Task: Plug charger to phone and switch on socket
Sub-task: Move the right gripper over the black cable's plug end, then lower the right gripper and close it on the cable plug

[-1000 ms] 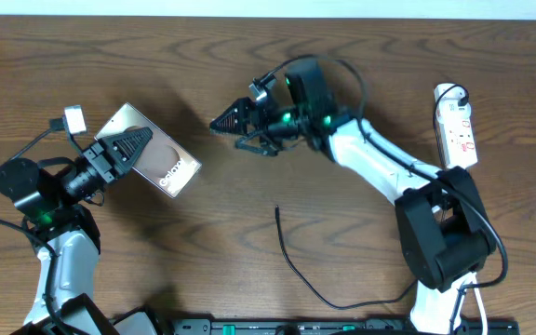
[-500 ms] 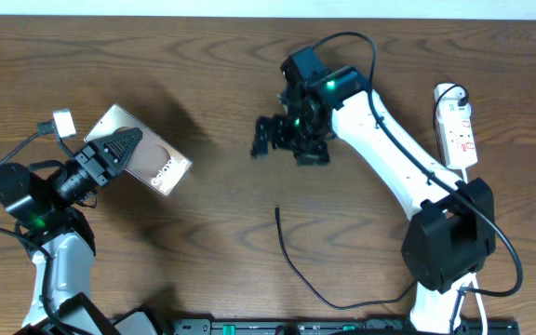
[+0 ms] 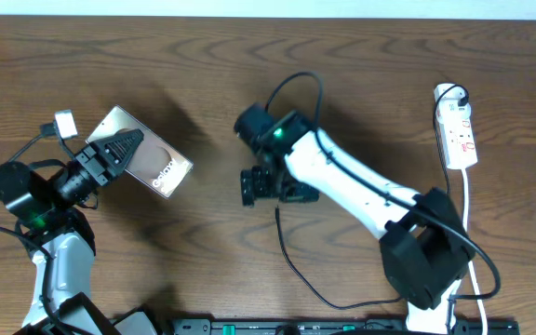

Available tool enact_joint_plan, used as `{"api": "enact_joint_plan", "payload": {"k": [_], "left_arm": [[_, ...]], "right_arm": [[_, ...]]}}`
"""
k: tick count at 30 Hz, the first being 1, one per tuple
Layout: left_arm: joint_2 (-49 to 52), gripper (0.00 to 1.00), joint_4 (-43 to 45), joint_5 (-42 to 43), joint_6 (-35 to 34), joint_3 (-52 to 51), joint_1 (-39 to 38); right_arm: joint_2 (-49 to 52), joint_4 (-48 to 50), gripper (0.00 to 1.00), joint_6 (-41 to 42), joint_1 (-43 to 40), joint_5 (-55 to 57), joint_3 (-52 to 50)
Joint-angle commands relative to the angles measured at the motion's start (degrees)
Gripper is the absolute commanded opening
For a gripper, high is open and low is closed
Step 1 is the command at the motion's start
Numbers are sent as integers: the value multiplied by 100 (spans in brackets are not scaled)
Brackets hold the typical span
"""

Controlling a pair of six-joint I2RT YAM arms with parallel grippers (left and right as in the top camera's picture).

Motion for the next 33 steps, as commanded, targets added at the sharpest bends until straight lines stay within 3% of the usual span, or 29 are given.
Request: {"api": "enact_joint_plan", "payload": {"k": [1,14,20,33], "left_arm": [[-7,7,24,138,118,61,31],[313,8,24,160,118,61,31],[420,7,26,157,120,61,31],[420,7,72,157,140,61,31]], "right_arm": [[28,243,99,570,85,317,-313],[28,721,99,533,170,46,-627],[72,525,99,444,42,-789,-627],[420,-11,98,426,-271,-1202,-627]]}}
